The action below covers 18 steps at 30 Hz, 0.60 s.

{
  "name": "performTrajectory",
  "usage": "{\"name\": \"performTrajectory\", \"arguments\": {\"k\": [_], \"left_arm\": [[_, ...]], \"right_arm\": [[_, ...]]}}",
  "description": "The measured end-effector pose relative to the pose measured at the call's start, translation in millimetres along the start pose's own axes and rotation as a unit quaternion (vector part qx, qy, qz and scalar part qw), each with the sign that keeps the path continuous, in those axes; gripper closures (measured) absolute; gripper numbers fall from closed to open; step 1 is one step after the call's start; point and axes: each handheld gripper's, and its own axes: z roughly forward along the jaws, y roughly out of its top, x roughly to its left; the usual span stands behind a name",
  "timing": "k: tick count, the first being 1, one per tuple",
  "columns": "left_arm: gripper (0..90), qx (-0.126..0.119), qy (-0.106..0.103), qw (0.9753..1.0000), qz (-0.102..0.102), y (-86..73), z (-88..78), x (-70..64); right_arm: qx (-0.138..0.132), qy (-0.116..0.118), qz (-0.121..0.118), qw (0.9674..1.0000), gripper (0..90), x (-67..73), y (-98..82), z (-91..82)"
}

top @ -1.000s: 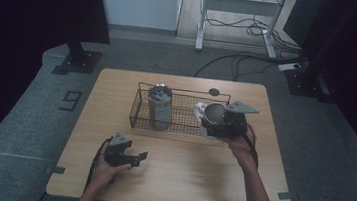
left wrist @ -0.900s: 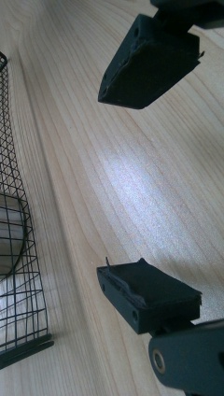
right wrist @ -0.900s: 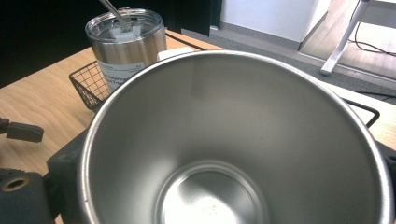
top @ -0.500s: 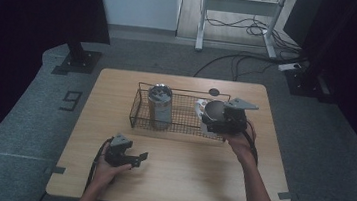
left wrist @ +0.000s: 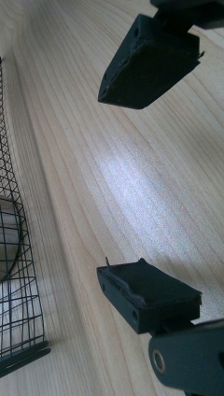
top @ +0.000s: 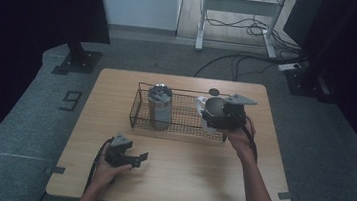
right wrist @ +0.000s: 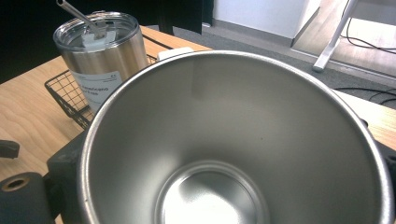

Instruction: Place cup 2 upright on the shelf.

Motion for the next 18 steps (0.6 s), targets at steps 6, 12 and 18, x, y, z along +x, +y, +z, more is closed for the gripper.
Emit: {"name": "performTrajectory", "arguments": {"k": [6, 12, 18], "left_arm": [[15.2, 0.001, -0.001, 1.0, 0.001, -0.1, 0.1, 0.3], [15.3, 0.001, -0.001, 1.0, 0.0, -0.5, 0.6, 0.1], [15.3, 0.001, -0.001, 1.0, 0.001, -0.6, 0.5, 0.0]], "right_arm": [[0.002, -0.004, 0.001, 1.0, 6.4, -4.0, 2.8, 5.4], [0.006, -0.005, 0.001, 1.0, 6.4, -7.9, 4.2, 10.5], [0.009, -0.007, -0.001, 0.9999, 6.4, -11.6, 7.4, 15.7]]}}
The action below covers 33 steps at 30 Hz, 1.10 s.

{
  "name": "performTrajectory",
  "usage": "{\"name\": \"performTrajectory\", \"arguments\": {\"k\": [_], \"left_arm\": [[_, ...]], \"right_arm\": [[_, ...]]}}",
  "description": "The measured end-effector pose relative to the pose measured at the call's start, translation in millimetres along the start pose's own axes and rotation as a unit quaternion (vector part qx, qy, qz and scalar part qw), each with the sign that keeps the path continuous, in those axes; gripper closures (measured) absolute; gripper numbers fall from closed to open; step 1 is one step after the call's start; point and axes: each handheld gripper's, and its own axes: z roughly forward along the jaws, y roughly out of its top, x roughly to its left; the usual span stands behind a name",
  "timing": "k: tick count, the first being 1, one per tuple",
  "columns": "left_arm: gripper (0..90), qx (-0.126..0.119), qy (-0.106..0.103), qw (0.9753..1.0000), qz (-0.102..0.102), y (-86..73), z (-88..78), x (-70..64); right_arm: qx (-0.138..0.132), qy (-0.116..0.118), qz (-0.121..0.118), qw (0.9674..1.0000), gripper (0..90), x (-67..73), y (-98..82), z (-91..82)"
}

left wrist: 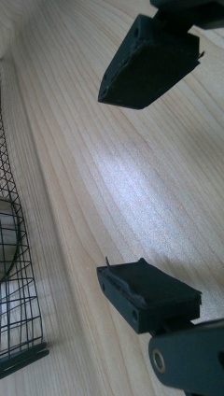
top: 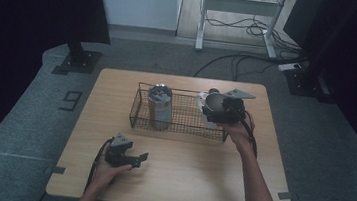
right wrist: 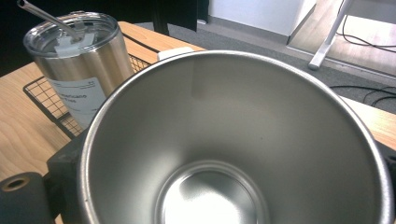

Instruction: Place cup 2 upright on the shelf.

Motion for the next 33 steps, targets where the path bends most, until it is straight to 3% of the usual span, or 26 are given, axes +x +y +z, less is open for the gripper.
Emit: {"name": "performTrajectory", "arguments": {"k": [18, 33], "left_arm": [[15.3, 0.003, -0.002, 1.0, 0.003, -0.4, 1.1, -0.9], [15.3, 0.003, -0.007, 1.0, 0.004, -0.5, 1.0, -1.7]], "right_arm": [[0.009, -0.003, 0.002, 1.0, 6.4, -9.4, -2.9, 22.8], [0.033, -0.011, 0.003, 0.9994, 6.4, -13.6, -10.5, 40.5]]}}
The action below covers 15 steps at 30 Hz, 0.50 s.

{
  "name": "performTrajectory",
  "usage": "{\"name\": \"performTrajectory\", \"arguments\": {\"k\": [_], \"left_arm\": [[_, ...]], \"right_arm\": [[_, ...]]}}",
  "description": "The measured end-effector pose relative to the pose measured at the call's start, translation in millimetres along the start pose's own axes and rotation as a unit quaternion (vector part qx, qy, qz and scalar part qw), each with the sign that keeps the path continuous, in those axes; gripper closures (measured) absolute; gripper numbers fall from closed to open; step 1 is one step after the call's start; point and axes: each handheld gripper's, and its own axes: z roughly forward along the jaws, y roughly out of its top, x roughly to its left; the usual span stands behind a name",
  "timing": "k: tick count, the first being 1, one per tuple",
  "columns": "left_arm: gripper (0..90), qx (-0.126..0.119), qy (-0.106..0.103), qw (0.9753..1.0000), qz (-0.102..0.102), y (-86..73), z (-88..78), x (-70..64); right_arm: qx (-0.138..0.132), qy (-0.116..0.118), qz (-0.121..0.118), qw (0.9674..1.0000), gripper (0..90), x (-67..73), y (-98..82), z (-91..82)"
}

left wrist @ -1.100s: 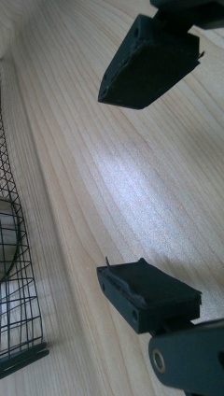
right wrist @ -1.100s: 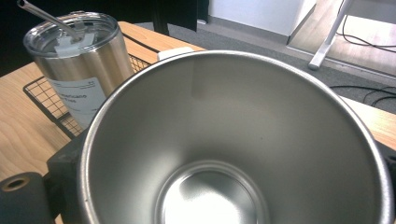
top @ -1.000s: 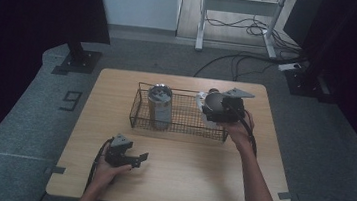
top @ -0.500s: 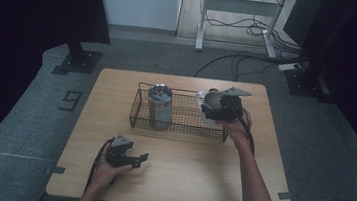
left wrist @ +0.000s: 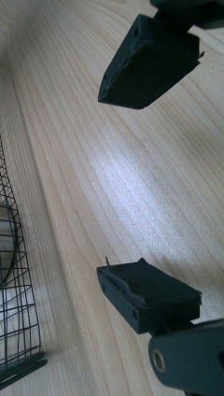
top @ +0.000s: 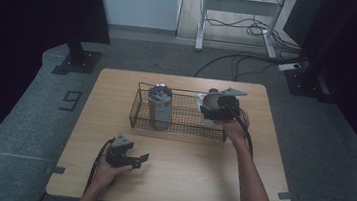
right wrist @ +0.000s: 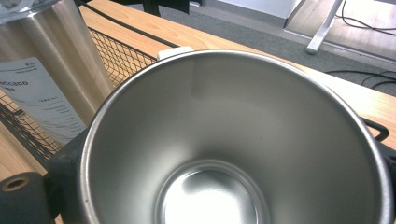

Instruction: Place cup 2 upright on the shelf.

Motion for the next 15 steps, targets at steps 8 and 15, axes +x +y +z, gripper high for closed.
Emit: {"name": "performTrajectory", "arguments": {"k": [8, 15], "left_arm": [[15.3, -0.001, -0.004, 1.0, 0.0, 0.0, -0.1, -0.8], [15.3, -0.001, -0.005, 1.0, -0.002, 0.2, -0.7, -1.0]], "right_arm": [[0.008, -0.001, 0.005, 1.0, 6.3, -1.0, -4.3, 6.0], [0.018, -0.003, 0.007, 0.9998, 6.3, -1.3, -9.5, 11.9]]}}
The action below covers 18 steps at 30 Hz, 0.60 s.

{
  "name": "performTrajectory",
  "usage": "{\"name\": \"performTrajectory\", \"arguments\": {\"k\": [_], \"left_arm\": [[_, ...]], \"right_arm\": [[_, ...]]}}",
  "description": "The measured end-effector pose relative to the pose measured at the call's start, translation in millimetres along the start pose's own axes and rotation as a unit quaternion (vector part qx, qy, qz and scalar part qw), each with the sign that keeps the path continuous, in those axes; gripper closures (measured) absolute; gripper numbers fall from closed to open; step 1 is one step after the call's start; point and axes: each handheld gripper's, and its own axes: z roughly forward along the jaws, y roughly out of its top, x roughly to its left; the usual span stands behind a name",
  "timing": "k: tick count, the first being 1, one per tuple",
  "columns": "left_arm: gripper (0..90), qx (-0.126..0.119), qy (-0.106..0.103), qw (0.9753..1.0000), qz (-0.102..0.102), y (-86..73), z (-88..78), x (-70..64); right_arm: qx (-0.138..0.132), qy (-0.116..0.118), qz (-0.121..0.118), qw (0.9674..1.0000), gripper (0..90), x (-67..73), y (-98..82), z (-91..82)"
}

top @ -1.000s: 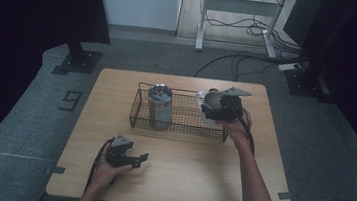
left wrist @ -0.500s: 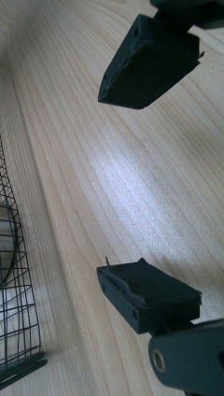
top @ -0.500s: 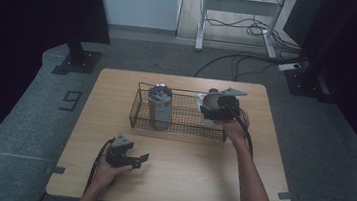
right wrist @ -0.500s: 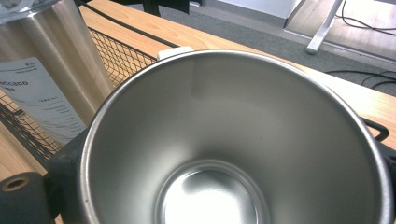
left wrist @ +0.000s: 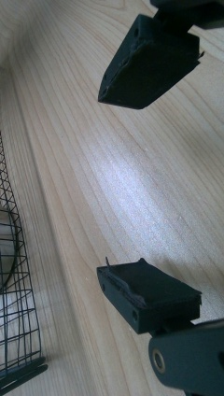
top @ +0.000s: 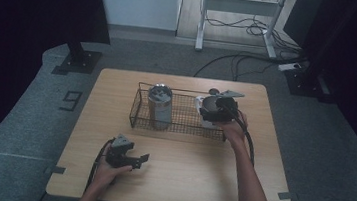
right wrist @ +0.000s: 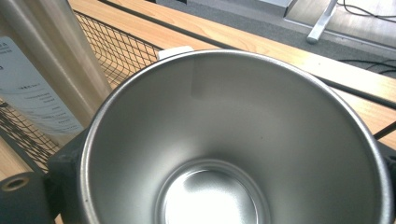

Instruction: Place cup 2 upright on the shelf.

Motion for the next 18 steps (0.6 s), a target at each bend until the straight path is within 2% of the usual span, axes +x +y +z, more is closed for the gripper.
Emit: {"name": "performTrajectory", "arguments": {"k": [5, 18], "left_arm": [[15.2, 0.002, 0.0, 1.0, 0.002, -0.5, -0.2, -0.3], [15.3, 0.002, -0.001, 1.0, 0.001, -0.6, 0.0, -0.2]], "right_arm": [[0.01, -0.003, -0.007, 0.9999, 6.3, 1.2, -2.7, 4.7], [0.018, -0.007, -0.003, 0.9998, 6.3, 2.0, -11.2, 13.3]]}}
